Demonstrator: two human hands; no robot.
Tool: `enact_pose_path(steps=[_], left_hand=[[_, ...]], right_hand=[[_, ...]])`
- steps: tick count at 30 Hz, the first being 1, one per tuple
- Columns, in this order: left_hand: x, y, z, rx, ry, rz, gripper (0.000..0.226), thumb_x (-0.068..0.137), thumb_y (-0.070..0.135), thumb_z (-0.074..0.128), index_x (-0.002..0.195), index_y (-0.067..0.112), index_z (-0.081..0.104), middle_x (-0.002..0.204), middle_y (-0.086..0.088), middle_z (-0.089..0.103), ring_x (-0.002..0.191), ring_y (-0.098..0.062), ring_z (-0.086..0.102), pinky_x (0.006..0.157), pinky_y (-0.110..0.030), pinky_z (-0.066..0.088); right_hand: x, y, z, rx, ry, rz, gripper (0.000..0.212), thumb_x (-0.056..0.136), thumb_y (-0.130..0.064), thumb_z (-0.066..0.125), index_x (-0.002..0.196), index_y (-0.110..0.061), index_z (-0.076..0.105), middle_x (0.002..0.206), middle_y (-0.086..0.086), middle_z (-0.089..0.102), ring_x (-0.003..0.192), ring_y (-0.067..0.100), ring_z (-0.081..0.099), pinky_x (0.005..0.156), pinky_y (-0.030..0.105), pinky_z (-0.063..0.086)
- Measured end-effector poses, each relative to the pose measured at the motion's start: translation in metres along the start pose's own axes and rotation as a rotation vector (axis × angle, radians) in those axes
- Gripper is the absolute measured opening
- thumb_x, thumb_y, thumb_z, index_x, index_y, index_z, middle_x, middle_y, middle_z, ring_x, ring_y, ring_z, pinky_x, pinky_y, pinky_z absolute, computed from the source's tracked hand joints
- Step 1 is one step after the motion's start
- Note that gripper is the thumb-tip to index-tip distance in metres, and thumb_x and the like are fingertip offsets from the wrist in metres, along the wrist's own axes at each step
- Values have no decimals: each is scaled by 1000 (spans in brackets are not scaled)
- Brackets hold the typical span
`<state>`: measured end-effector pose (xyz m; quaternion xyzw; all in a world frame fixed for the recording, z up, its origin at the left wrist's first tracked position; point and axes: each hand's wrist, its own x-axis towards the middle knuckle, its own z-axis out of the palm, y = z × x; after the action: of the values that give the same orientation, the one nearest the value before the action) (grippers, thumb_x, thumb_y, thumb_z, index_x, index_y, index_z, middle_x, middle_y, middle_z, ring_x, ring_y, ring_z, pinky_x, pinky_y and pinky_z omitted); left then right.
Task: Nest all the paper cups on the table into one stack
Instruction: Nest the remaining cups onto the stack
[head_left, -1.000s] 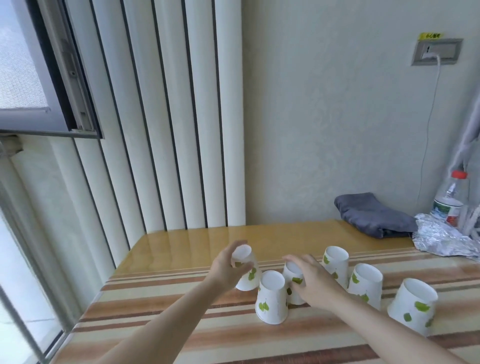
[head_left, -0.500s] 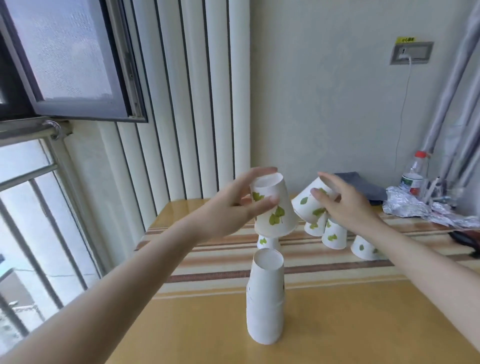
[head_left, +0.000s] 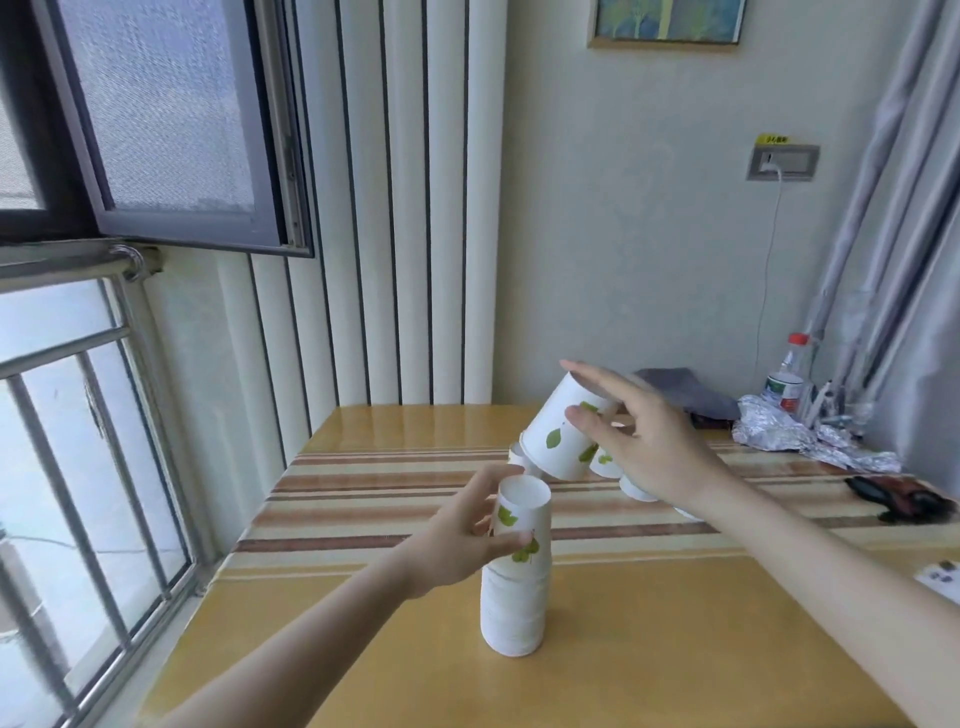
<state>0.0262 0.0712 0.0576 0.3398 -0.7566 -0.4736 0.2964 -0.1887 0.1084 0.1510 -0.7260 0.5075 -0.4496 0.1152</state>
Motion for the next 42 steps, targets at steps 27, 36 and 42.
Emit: enact_pose_path(steps=[27, 36, 42], left_hand=[[228, -107, -11, 136, 130, -303, 82, 77, 24, 80, 145, 28, 34, 143, -7, 43, 125, -28, 47, 107, -44, 40], [224, -42, -66, 143, 204, -174, 69, 83, 40, 73, 138, 33, 31, 124, -6, 53, 108, -28, 57, 84, -33, 52], [156, 52, -97, 170, 202, 32, 51, 89, 41, 64, 132, 35, 38, 111, -9, 63, 92, -26, 61, 86, -39, 54]], right_hand=[[103, 222, 22, -402, -112, 436, 44, 84, -29, 62, 127, -27, 50, 128, -1, 47, 110, 21, 56, 89, 34, 44], [145, 283, 47, -662, -429, 711, 69, 84, -55, 53, 145, -37, 26, 147, 6, 33, 131, 31, 43, 107, 46, 33], [136, 240, 62, -690, -193, 573, 43, 94, -41, 48, 135, -31, 40, 132, 8, 47, 119, 31, 53, 104, 41, 34]])
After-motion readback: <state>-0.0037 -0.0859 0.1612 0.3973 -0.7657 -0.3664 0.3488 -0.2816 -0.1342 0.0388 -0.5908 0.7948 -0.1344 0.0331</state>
